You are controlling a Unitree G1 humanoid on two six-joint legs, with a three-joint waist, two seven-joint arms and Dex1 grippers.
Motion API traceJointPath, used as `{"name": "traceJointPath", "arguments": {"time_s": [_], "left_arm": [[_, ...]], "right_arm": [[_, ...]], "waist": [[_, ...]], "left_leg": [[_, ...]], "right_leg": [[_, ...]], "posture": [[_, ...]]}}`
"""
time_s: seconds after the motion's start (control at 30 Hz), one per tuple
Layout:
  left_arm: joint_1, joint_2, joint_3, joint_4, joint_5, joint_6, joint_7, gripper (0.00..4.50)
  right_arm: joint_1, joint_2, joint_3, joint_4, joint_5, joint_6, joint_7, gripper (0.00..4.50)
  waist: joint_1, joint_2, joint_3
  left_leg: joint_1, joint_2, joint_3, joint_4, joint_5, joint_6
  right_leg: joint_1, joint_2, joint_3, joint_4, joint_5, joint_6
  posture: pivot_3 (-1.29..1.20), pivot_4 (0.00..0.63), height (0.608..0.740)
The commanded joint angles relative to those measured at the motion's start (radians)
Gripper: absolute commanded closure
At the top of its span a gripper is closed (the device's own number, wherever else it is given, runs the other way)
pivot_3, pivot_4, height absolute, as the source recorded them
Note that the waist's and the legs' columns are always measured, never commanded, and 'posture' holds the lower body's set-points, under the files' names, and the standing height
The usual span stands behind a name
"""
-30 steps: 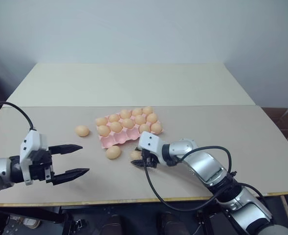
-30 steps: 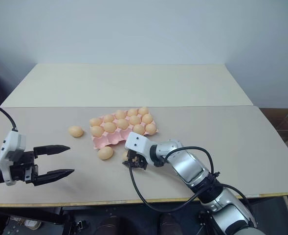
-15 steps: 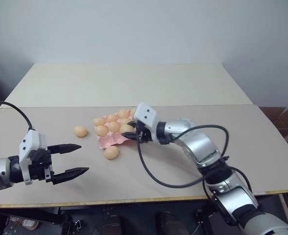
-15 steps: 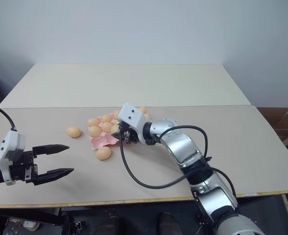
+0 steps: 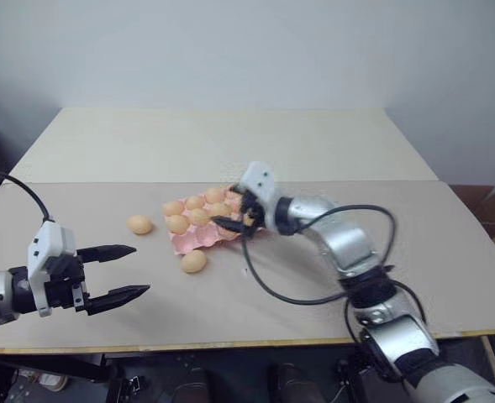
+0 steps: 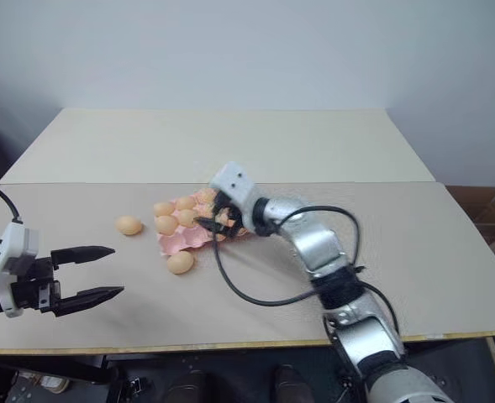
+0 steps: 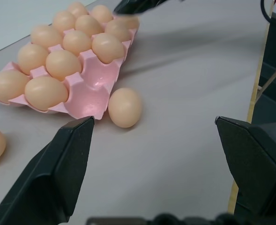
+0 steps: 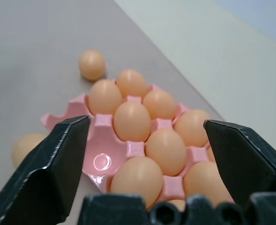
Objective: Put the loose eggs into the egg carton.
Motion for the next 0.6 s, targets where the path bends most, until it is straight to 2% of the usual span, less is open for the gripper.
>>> {"name": "traceJointPath", "arguments": {"time_s": [0.03,0.17,0.33,0.6], "left_arm": [[0.012,0.011,0.037,-0.006,0.002,-0.01,-0.006,0.0],[0.031,0.007,0.049,0.011,0.01,-0.021,-0.014,0.0],[0.036,0.006,0.05,0.028,0.019,-0.027,-0.023,0.0],[0.003,0.004,0.015,0.028,0.017,-0.019,-0.011,0.0]], "right_arm": [[0.094,-0.122,-0.153,-0.15,0.114,0.034,0.086,0.06],[0.287,-0.321,-0.354,-0.235,0.272,0.013,0.265,0.06],[0.496,-0.522,-0.514,-0.245,0.387,-0.045,0.494,0.06],[0.533,-0.542,-0.523,-0.277,0.425,-0.064,0.451,0.06]], "waist": [[0.001,0.0,0.0],[0.006,0.0,0.0],[0.0,0.0,0.0],[-0.009,-0.001,0.0]], "left_leg": [[0.0,0.0,0.001,0.0,0.0,0.0],[0.0,0.0,0.001,0.0,0.0,0.0],[0.003,0.0,0.001,-0.001,0.0,0.0],[0.009,0.001,0.002,-0.001,0.0,-0.001]], "right_leg": [[0.0,0.0,0.0,0.0,0.0,-0.001],[0.0,0.0,0.001,0.0,-0.002,-0.002],[0.0,0.001,0.002,0.001,-0.003,-0.005],[0.002,0.002,0.004,0.001,-0.004,-0.006]], "posture": [[0.0,0.15,0.74],[0.0,0.15,0.74],[0.0,0.15,0.74],[0.0,0.15,0.74]]}}
